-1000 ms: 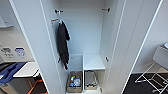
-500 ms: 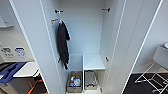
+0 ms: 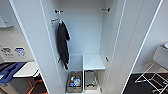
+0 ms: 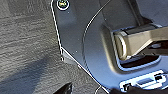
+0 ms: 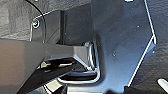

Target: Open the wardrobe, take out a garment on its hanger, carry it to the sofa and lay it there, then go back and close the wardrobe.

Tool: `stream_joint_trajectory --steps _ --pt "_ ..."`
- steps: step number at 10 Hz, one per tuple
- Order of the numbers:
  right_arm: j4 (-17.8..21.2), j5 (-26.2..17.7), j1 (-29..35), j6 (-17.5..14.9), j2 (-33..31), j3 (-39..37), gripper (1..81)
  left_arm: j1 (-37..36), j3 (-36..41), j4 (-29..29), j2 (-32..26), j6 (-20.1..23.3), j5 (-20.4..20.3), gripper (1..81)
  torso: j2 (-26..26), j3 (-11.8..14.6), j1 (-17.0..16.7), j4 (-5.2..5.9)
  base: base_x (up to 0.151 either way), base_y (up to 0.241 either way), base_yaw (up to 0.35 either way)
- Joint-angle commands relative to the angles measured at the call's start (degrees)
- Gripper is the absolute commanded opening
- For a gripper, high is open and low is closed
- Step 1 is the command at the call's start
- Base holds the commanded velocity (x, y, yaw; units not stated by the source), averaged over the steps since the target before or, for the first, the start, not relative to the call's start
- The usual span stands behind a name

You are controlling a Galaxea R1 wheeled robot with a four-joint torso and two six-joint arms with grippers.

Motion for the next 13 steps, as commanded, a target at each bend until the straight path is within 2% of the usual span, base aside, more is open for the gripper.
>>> stream_joint_trajectory --steps 1,10,13 --pt "-0.7 -3.1 1.6 -0.2 0.3 0.1 81.1 -1.0 2.1 -27.4 0.7 23.2 -1.8 81.1 0.0 0.0 0.0 0.00 0.000 0.000 0.000" --pt "-0.2 -4.3 1.8 -0.2 0.5 0.3 81.1 -1.8 3.3 -26.7 0.8 24.0 -1.9 81.1 0.0 0.0 0.0 0.00 0.000 0.000 0.000" --pt "-0.2 -4.8 1.8 -0.2 0.5 0.3 81.1 -1.9 3.6 -26.7 0.8 24.0 -1.8 81.1 -0.1 0.0 0.0 0.00 0.076 0.000 0.000"
